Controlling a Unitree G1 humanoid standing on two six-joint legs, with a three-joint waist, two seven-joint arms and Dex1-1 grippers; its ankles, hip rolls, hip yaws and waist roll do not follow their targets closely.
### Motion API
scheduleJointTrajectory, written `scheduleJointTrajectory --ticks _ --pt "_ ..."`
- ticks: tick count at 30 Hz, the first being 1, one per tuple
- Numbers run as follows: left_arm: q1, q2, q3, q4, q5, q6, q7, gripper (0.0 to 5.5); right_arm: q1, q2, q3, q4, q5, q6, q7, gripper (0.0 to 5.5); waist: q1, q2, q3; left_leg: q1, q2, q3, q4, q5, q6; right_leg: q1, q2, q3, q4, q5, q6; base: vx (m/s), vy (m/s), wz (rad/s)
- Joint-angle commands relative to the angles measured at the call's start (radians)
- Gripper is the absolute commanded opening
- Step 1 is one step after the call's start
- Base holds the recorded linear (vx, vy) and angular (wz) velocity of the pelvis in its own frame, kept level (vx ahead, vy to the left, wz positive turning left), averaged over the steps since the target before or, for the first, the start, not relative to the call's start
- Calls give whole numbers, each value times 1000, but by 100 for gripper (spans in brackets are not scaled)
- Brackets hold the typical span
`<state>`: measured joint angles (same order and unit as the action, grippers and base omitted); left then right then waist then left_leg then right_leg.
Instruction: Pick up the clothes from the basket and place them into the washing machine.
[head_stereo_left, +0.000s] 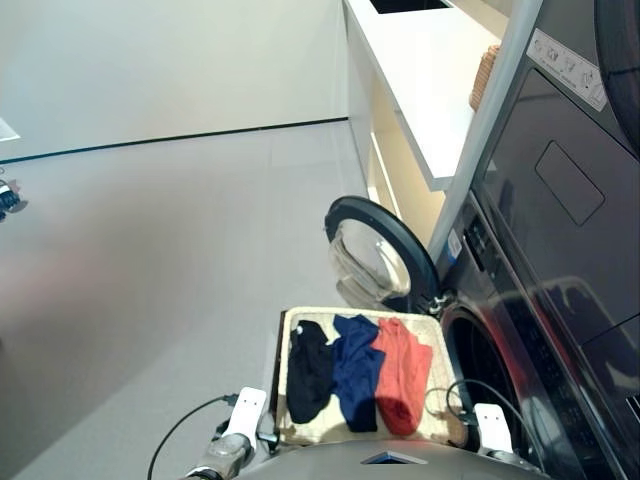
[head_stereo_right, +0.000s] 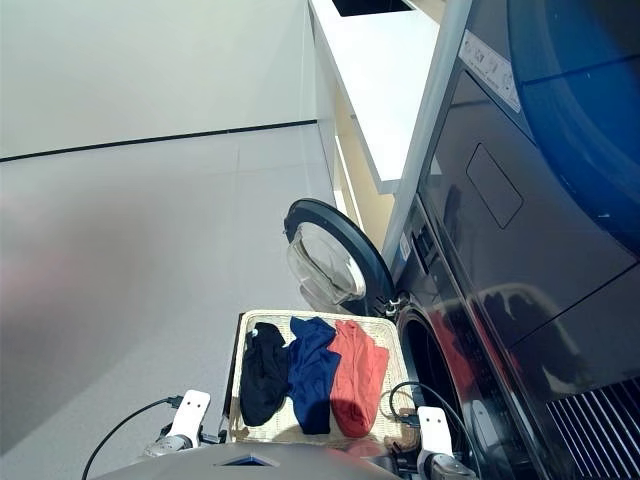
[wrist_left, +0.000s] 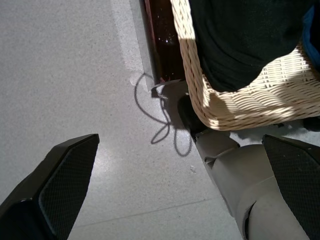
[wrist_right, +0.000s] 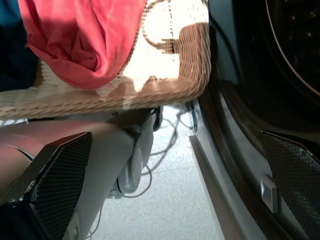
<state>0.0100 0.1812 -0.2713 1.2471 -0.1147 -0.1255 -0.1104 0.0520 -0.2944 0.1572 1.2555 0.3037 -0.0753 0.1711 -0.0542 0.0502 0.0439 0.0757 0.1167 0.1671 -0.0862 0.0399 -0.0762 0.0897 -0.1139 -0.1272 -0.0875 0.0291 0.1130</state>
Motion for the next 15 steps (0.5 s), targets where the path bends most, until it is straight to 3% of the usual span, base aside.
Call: scheduleJointTrajectory --ticks 1,15 --pt "-49 32 -13 5 17 -38 4 550 -57 38 10 -10 61 -38 -7 550 -4 -70 32 40 -57 1 -1 -54 3 -1 -50 -13 0 56 69 0 0 0" --pt "-57 20 31 -4 -42 -47 61 550 -43 44 40 -95 12 -67 -59 550 -1 -75 46 35 -60 -3 -1 -50 4 -5 -50 -16 0 56 68 0 0 0"
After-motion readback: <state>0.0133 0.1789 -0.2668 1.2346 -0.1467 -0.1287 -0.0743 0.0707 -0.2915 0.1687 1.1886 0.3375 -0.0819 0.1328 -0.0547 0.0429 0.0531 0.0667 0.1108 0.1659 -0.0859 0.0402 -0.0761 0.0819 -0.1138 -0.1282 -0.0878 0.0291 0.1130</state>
